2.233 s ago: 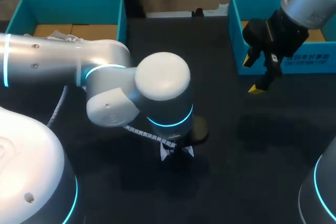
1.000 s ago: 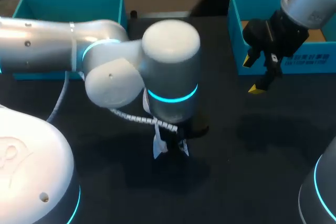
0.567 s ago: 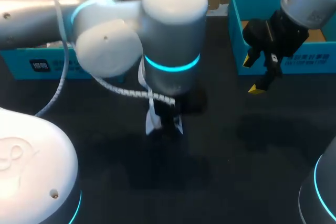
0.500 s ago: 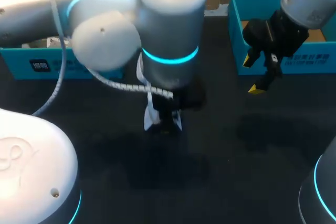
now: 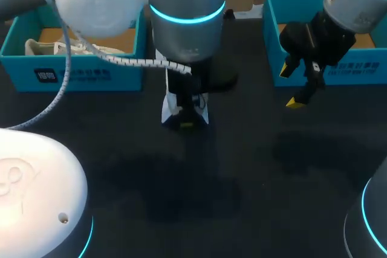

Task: Take the shoe out of the shoebox, open the shoe tongue, remove and reinsert the insole, then place the shoe into the shoebox

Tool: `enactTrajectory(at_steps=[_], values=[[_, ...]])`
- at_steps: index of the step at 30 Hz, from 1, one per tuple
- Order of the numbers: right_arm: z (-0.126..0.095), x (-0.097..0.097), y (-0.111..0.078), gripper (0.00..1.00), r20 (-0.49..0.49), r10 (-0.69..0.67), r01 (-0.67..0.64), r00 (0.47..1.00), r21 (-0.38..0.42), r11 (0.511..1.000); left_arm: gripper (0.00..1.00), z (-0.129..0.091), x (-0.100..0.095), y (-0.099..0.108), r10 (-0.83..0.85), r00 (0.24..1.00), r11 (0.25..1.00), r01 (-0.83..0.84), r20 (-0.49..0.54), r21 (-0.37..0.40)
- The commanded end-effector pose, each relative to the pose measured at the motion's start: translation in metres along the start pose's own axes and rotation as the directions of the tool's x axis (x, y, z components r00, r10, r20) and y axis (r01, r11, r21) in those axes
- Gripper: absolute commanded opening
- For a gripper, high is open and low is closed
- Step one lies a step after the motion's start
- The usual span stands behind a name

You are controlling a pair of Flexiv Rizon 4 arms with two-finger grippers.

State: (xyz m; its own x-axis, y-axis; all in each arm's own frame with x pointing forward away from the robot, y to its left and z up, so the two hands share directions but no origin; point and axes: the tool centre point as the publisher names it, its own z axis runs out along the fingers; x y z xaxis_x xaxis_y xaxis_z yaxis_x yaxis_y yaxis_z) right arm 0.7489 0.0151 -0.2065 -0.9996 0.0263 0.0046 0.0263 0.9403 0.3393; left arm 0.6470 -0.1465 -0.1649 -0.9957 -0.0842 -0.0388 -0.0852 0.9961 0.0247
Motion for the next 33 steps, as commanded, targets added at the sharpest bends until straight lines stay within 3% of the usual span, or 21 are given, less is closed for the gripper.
enactTrajectory(at_steps=[1, 19, 33], values=[[0.001, 0.0, 0.0, 1.0, 0.001, 0.0, 0.0, 1.0, 0.002, 1.0, 0.0, -0.007, 0.0, 0.0, 0.0, 1.0, 1.0, 0.0, 0.002, -0.003], [0.001, 0.0, 0.0, 1.0, 0.001, 0.0, 0.0, 1.0, 0.002, 1.0, 0.0, -0.005, -0.007, 0.004, 0.039, 0.999, 0.999, -0.039, -0.005, 0.0], [0.001, 0.0, 0.0, 1.0, 0.001, 0.0, 0.0, 1.0, 0.002, 1.0, 0.0, -0.016, -0.066, 0.074, 0.049, 0.999, 0.999, -0.049, 0.011, -0.003]])
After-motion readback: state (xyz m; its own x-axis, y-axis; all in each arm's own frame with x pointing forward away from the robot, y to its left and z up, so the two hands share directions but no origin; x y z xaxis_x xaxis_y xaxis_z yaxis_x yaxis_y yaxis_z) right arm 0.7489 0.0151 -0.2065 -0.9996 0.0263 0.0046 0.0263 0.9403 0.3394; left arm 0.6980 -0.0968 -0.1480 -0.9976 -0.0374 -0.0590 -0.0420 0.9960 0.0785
